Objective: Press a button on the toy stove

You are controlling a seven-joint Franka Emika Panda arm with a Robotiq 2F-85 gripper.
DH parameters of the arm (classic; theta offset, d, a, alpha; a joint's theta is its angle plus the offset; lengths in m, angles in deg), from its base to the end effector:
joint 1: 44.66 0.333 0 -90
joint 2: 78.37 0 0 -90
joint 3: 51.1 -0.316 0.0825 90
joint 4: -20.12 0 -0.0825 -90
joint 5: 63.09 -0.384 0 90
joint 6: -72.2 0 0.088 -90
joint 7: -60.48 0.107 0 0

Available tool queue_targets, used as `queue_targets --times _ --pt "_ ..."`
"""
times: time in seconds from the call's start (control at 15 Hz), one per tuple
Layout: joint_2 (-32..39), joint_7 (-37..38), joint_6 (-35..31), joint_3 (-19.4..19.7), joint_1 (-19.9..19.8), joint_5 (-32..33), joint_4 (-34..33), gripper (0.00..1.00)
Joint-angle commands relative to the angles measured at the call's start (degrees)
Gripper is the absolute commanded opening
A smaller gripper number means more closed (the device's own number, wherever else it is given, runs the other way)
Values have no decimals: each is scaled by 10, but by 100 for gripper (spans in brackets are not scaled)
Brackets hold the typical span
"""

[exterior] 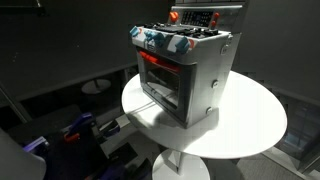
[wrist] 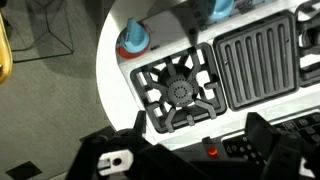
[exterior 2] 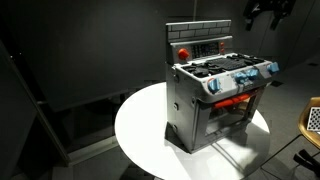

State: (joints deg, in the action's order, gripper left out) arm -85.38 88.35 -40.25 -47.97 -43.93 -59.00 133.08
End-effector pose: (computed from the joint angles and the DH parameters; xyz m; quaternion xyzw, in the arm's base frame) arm 0.5341 -0.0282 0.5342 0.9663 -0.2492 0.0619 0.0171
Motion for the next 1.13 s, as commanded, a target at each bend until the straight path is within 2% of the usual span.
queue_targets --times 0.0,0.6,0.8,1.07 --pt "-48 -67 60 -8 -10 -28 13 100" --pt "-142 -168 183 -21 -6 -47 33 100" --pt "-156 -182 202 -24 -6 -48 38 100" --pt "-142 -165 193 -29 -10 -40 28 100"
